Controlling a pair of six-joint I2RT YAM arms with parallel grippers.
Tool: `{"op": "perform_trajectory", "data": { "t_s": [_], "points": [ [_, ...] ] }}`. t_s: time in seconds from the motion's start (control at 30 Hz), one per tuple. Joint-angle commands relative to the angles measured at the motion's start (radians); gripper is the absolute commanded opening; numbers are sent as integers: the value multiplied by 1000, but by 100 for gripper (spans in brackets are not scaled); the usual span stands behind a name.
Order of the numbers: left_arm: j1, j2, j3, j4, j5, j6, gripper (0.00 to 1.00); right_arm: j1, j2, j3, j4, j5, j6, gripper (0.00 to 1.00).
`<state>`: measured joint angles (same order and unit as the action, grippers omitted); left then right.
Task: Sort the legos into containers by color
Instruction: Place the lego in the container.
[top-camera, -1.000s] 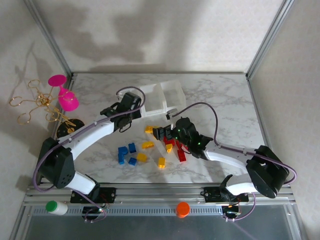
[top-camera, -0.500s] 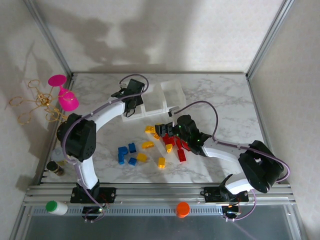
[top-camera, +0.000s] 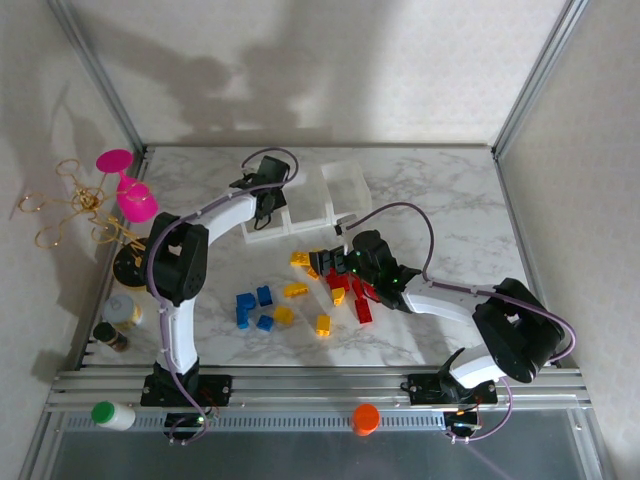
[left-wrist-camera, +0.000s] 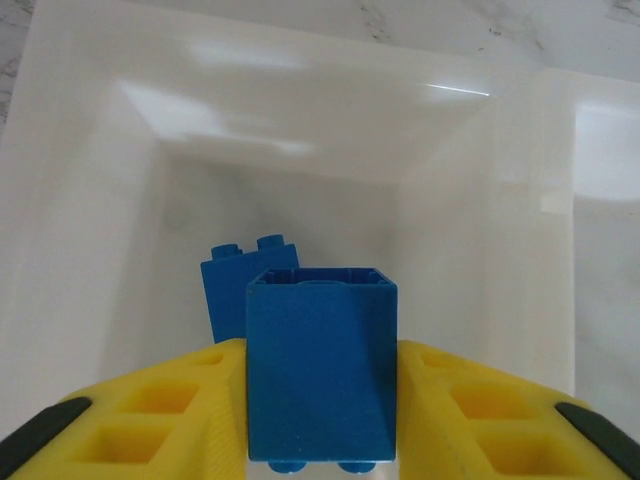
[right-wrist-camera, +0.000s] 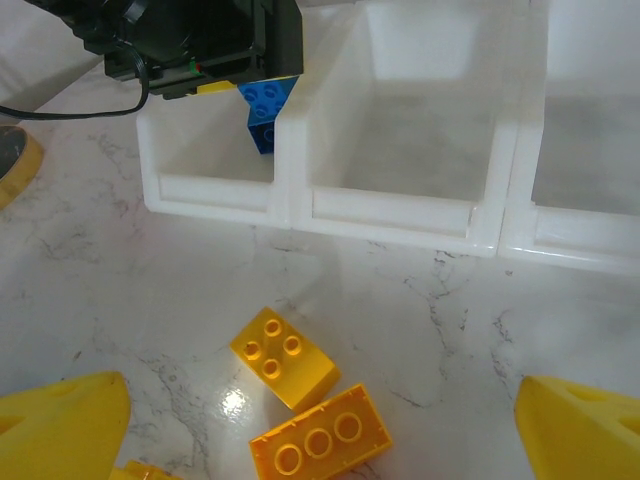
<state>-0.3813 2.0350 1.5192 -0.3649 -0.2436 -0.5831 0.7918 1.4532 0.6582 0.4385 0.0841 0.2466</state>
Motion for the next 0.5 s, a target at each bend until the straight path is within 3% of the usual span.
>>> {"op": "perform_trajectory", "data": {
  "t_s": [0.0,0.23,0.47],
  "points": [
    [1,21,44,-11,17,30,43,-4,8,-4,31,-2,-14,99],
    [1,-17,78,-56,18,44,47,-4,-16,-11,27,-4,-15,99],
    [0,-177,-19,-44,38,22,48,-3,-61,-7,-16,-22,-21,99]
  ]
}}
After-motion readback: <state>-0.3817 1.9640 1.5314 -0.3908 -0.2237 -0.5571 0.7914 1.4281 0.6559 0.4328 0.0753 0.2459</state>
